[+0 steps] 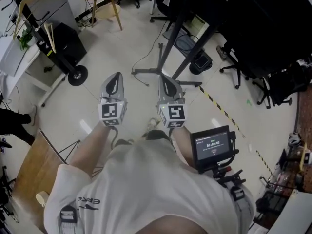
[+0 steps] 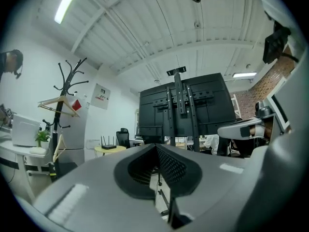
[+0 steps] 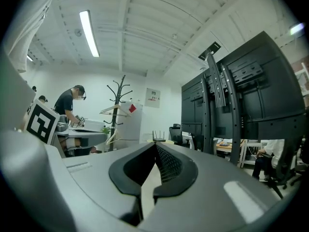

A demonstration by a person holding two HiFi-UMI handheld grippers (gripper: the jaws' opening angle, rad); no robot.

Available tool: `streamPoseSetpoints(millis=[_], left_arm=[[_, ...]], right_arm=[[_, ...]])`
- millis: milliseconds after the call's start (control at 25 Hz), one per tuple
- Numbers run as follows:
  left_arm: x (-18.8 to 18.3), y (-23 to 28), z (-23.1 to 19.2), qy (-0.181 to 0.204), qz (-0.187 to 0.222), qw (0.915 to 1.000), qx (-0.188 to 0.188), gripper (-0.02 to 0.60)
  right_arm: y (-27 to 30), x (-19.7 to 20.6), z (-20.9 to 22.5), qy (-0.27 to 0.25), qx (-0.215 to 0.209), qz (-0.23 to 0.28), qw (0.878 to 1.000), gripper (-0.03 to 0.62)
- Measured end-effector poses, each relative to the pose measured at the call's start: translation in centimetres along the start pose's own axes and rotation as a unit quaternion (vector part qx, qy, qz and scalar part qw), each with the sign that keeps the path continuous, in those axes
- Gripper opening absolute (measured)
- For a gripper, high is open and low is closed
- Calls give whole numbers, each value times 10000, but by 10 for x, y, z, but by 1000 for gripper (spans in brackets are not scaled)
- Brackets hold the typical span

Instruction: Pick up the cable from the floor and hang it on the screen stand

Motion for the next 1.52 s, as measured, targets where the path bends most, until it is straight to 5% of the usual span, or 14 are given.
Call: streamPoseSetpoints(millis=[800,1080,1520], left_arm=[[49,202,-22,151,-347,9957,-843,2],[101,241,-49,188,-861,9939,-664,2],[240,274,-92,224,-1318,9894,-564,2]], right_arm=[[210,66,127,84,-814,-291,9962,15],[257,122,121,65,-935,-830,9921,15],[300,270,95,132,-1121,-1359,9843,15]])
Point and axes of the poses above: the fingertips, and each gripper's own axes: y forward along the fingers, z to its right, x out of its underside, the point moved 8 cm from there along -y, backward along the fingers, and after that the axes turned 6 degrees about -y, right-handed, at the moved point
